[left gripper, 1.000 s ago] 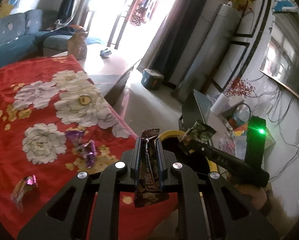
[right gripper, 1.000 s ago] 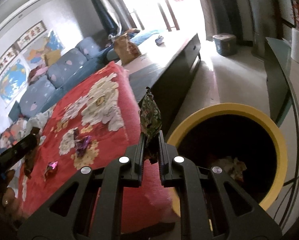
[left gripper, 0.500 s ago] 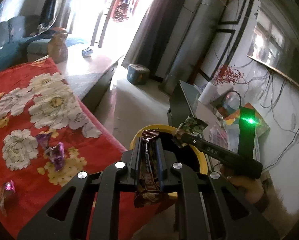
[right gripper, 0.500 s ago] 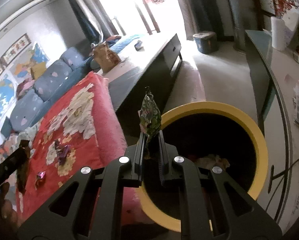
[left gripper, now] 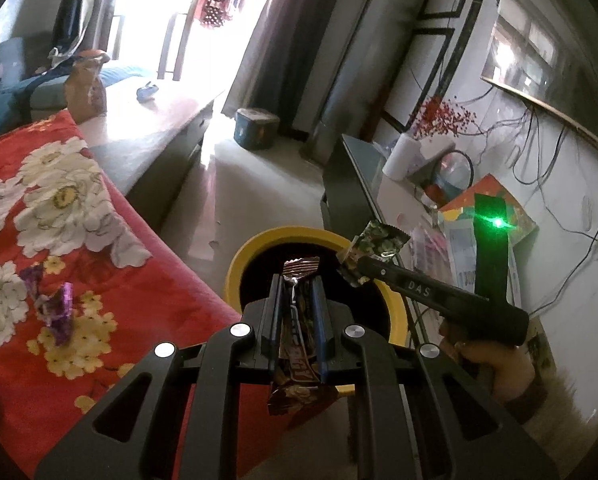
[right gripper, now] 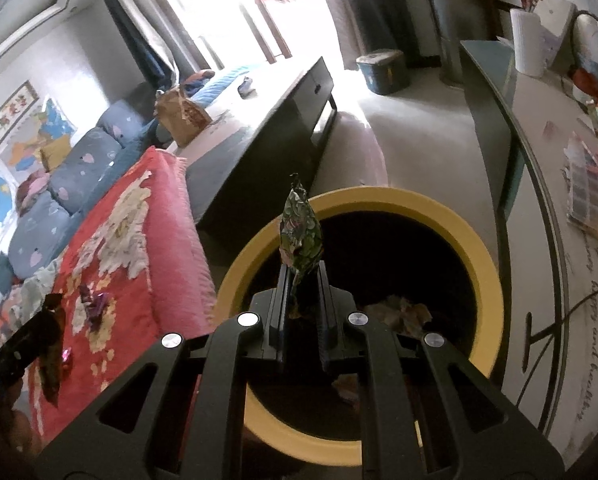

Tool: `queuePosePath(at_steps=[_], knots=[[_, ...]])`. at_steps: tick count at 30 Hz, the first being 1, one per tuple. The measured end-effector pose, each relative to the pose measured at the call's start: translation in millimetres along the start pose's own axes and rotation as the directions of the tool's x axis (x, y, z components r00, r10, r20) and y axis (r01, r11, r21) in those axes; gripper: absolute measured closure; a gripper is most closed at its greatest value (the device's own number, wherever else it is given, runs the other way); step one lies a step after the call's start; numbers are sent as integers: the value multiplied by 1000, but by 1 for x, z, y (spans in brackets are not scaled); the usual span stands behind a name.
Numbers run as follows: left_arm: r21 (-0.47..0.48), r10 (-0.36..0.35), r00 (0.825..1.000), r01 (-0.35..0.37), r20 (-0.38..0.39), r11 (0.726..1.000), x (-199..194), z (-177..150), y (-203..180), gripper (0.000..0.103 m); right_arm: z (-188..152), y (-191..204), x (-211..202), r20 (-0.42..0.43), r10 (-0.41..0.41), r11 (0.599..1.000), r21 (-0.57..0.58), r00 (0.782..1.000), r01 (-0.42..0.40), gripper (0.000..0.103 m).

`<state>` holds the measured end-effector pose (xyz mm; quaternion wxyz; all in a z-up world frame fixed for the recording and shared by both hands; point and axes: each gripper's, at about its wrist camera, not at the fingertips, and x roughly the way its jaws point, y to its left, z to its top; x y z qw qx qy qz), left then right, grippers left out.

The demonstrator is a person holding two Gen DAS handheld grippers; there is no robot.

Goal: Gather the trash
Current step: 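Carry the green bag and brown wrapper over the yellow bin with both tools, then open both grippers to drop the green bag and brown wrapper into the bin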

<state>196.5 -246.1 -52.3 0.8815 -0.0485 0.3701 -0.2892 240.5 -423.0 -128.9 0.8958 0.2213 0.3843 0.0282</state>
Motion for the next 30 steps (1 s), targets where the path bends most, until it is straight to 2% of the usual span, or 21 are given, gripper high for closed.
queuePosePath(at_steps=[13, 30], knots=[[14, -48, 997, 49, -55, 999, 40, -10, -12, 89, -7, -28, 8, -28, -50, 998, 39, 998, 52, 95], [38, -77, 990, 82, -122, 996, 89, -18, -24, 89, -11, -50, 13, -42, -56, 994, 86, 998, 59, 94]])
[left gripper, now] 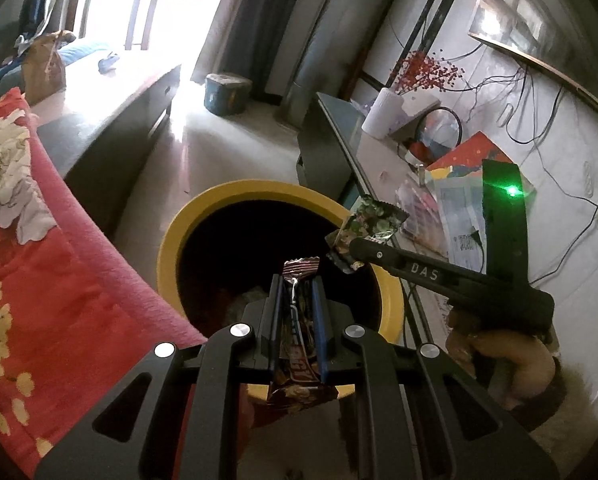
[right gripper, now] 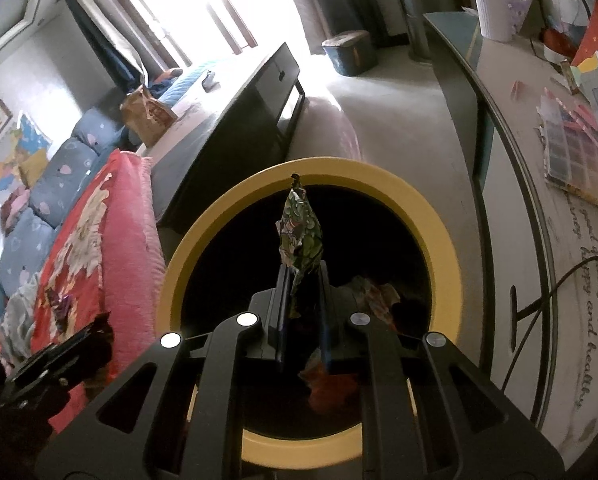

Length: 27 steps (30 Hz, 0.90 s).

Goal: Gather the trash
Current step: 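Open both grippers to drop the green bag and brown wrapper into the bin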

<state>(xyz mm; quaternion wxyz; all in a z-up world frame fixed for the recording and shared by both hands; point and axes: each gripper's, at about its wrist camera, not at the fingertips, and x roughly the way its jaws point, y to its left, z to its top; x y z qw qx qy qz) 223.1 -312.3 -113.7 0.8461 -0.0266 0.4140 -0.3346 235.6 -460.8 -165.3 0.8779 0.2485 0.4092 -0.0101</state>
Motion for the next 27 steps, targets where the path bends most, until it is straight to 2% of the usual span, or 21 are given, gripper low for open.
queuePosePath(at_steps=[6, 8, 9, 10, 12, 13, 14, 15, 17, 20, 27], knots=[[-4, -12, 1000, 12, -11, 1000, 16, 3, 2, 86, 2, -4, -2, 8, 0, 1000, 20, 1000, 0, 91], [-10, -21, 1000, 21, -9, 1000, 18, 7, 5, 73, 3, -5, -5, 15, 3, 1000, 30, 1000, -3, 88], [-12, -16, 1000, 16, -2, 1000, 17, 7, 7, 50, 3, -6, -6, 20, 4, 999, 32, 1000, -4, 82], [-21, -11, 1000, 11, 12, 1000, 15, 9, 10, 35, 4, -6, -8, 27, 5, 999, 37, 1000, -6, 78], [-30, -14, 1000, 15, 26, 999, 9, 10, 11, 31, 5, -7, -11, 39, 9, 999, 39, 999, -11, 67], [-28, 0, 999, 1, 33, 1000, 5, 11, 13, 20, 6, -7, -13, 48, 5, 999, 40, 999, -7, 62], [-27, 16, 999, -15, 41, 1000, 1, 11, 14, 13, 7, -8, -15, 58, 2, 999, 45, 998, -5, 53], [-29, 26, 999, -24, 48, 999, -3, 11, 15, 7, 8, -8, -18, 70, -3, 999, 55, 998, 0, 49], [-34, 41, 997, -39, 64, 999, -13, 11, 17, 7, 10, -6, -23, 96, -13, 999, 50, 995, 8, 47], [-40, 87, 992, -84, 94, 996, -29, 10, 22, 7, 11, 2, -31, 132, -30, 999, 20, 991, 28, 39], [-59, 151, 975, -143, 166, 988, -68, 5, 34, 7, 11, 28, -45, 186, -3, 998, -62, 982, 14, 33]])
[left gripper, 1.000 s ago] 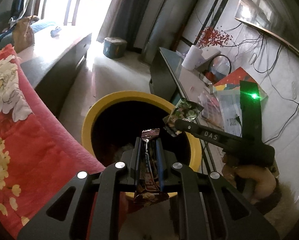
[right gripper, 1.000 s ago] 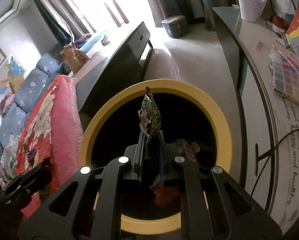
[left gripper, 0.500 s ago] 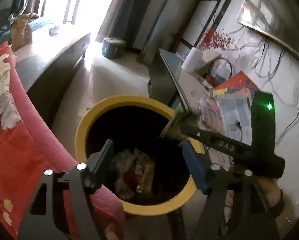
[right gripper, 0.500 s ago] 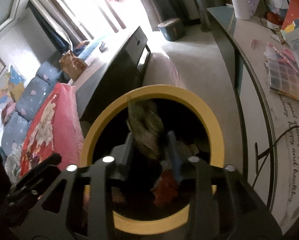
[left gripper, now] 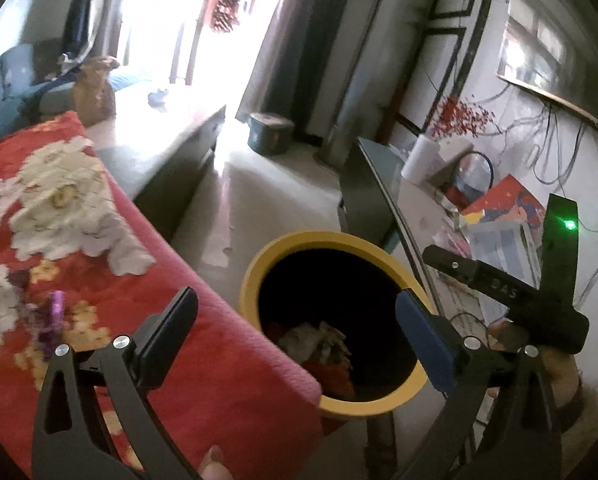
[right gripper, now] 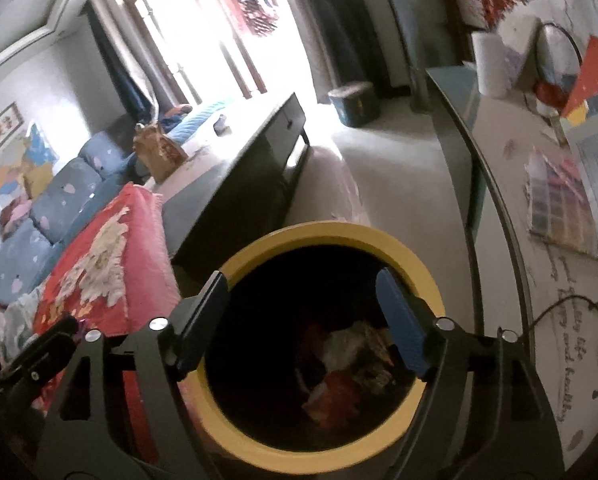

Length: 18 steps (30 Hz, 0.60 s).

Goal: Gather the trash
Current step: 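Open both grippers to drop the green bag and brown wrapper into the bin, then move both tools back over the bedspread toward the purple wrappers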

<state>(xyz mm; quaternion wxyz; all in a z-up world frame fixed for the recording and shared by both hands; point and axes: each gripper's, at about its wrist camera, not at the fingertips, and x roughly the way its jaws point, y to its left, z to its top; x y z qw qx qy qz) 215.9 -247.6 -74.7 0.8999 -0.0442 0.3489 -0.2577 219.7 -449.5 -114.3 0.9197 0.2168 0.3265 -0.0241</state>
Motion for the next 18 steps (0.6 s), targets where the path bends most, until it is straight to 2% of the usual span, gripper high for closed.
queuePosePath(at_steps=[8, 18], knots=[[-2, 70, 993, -70, 91, 998, -41, 2, 16, 7, -2, 40, -10, 12, 59, 994, -93, 998, -57, 27], [-3, 174, 964, -177, 200, 984, -87, 1, 36, 7, -14, 92, -20, 8, 145, 971, -195, 989, -141, 25]])
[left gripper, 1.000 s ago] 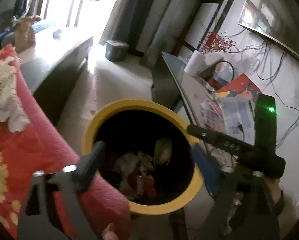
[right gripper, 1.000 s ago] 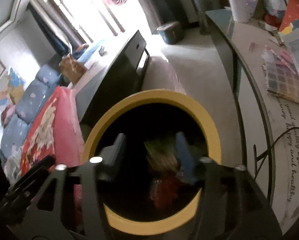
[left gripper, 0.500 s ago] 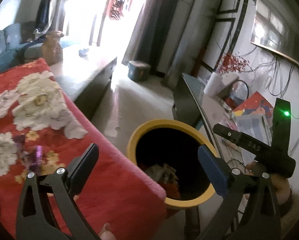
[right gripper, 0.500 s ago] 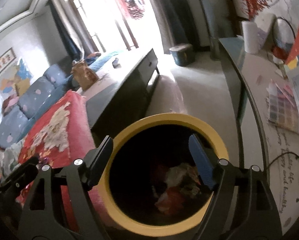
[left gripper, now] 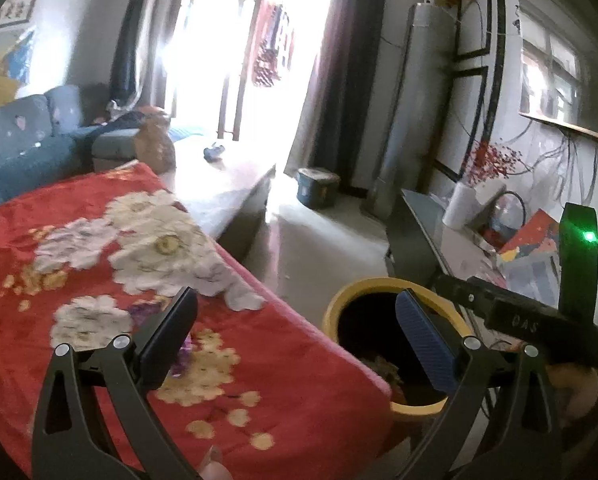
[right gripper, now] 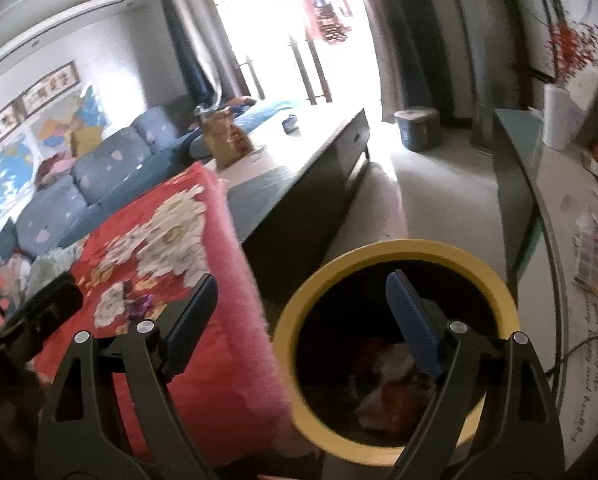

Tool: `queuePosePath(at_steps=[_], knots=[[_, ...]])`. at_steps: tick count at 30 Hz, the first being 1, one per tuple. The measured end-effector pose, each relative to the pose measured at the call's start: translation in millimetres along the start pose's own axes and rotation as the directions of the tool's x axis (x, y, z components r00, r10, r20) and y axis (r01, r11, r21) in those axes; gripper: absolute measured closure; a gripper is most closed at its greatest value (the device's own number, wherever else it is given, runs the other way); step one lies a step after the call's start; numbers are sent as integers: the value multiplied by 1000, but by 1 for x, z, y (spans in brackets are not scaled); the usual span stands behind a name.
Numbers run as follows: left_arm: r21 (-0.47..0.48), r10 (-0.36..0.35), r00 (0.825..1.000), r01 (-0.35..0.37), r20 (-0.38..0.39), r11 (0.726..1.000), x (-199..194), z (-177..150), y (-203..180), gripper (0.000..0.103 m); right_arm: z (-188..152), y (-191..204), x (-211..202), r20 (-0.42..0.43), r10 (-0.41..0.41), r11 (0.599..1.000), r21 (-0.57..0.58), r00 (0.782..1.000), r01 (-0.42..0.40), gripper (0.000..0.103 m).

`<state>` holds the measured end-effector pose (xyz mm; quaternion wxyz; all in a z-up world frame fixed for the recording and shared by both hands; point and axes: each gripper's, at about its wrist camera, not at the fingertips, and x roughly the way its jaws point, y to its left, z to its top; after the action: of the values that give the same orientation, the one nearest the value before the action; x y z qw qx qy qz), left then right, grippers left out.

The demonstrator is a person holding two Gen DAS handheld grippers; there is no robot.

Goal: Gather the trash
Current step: 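Move both tools back over the bedspread toward the purple wrappers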

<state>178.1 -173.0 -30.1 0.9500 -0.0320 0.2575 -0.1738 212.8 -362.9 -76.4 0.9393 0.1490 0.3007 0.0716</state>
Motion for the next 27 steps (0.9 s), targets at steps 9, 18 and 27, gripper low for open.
queuePosePath(at_steps=[9, 18, 27], knots=[[-26, 96, 995, -96, 30, 995, -29, -5, 34, 7, -5, 45, 3, -24, 84, 992, -92, 996, -86, 25], [-86, 183, 982, -180, 33, 980, -49, -8, 73, 7, -11, 90, 6, -61, 155, 969, -184, 986, -163, 25], [-132, 258, 966, -253, 24, 958, -67, -11, 123, 7, -11, 131, 23, -124, 206, 941, -245, 971, -231, 25]])
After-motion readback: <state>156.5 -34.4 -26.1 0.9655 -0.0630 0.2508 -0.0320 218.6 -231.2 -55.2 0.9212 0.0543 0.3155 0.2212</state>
